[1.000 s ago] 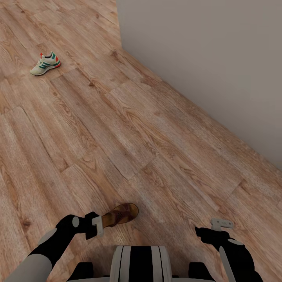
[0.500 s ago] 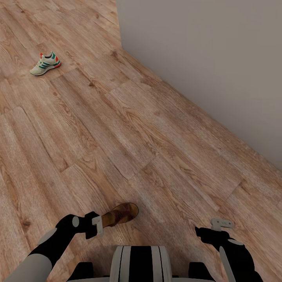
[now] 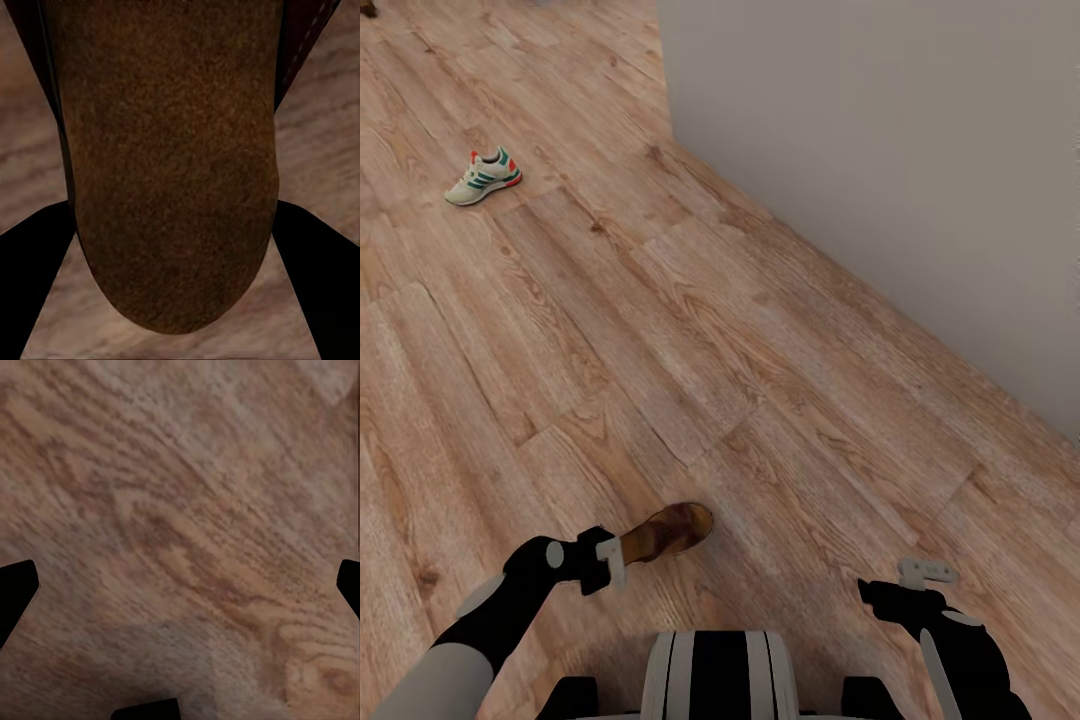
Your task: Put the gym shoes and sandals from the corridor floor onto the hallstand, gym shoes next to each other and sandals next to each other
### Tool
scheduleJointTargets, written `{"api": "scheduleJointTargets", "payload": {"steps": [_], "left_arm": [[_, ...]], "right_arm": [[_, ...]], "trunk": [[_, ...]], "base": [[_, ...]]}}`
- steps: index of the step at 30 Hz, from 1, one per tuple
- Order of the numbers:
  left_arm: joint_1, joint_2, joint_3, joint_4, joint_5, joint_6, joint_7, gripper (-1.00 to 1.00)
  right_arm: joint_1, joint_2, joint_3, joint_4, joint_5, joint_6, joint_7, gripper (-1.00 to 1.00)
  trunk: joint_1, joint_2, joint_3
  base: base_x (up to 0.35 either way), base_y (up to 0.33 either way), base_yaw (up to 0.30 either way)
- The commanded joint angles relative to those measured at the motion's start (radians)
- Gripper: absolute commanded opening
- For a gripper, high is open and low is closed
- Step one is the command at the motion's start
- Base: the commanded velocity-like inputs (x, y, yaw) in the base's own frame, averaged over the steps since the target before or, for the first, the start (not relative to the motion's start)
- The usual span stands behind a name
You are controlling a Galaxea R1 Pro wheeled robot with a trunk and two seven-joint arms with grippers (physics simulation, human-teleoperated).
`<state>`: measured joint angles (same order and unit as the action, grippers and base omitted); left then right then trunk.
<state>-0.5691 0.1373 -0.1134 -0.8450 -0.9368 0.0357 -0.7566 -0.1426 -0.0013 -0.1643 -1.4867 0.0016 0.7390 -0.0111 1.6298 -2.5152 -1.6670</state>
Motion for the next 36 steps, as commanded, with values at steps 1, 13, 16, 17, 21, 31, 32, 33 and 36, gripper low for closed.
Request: {"api": "scheduleJointTargets", "payload": {"steps": [1,13,16,17,21,31,32,33,36], "left_arm": [[0.000,0.001,-0.003,-0.013,-0.003,0.013,-0.004,-1.00],[-0.010,-0.002,-0.003,-0.208,0.009,0.154,-0.013,-1.00],[-0.010,-0.002,-0.002,-0.249,0.015,0.207,-0.013,-1.00],[-0.010,-0.002,-0.002,-0.260,0.020,0.220,-0.013,-1.00],[-0.011,0.001,0.017,-0.303,0.086,0.285,-0.013,-1.00],[-0.010,0.002,0.350,-0.320,0.375,0.319,-0.011,-1.00],[-0.010,0.002,0.376,-0.320,0.406,0.319,-0.010,-1.00],[-0.010,0.002,0.386,-0.320,0.421,0.319,-0.010,-1.00],[-0.009,0.001,0.414,-0.320,0.484,0.319,-0.009,-1.00]], "right_arm": [[0.000,0.000,0.000,-0.001,0.000,0.005,-0.001,1.00],[0.000,0.000,0.001,-0.001,0.000,0.006,-0.001,1.00],[0.000,0.001,0.001,-0.001,0.000,0.005,0.001,1.00],[0.000,0.001,0.001,-0.001,0.000,0.005,0.002,1.00],[0.000,0.000,0.002,-0.002,0.000,0.005,0.003,1.00],[0.000,-0.003,0.006,-0.012,0.009,0.000,-0.001,1.00],[0.000,-0.004,0.006,-0.013,0.010,-0.001,-0.001,1.00],[0.000,-0.004,0.006,-0.013,0.010,-0.002,-0.002,1.00],[0.000,-0.003,0.006,-0.013,0.010,-0.003,-0.003,1.00]], "trunk": [[-0.001,0.000,0.003],[-0.006,0.003,0.050],[-0.007,0.004,0.061],[-0.008,0.004,0.065],[-0.010,0.005,0.081],[-0.014,0.007,0.119],[-0.014,0.007,0.123],[-0.015,0.008,0.127],[-0.016,0.008,0.139]], "base": [[0.000,0.000,0.000],[0.000,0.000,0.000],[0.000,0.000,0.000],[0.000,0.000,0.000],[0.000,0.000,0.000],[0.000,0.000,0.000],[0.000,0.000,0.000],[0.000,0.000,0.000],[0.000,0.000,0.000]]}}
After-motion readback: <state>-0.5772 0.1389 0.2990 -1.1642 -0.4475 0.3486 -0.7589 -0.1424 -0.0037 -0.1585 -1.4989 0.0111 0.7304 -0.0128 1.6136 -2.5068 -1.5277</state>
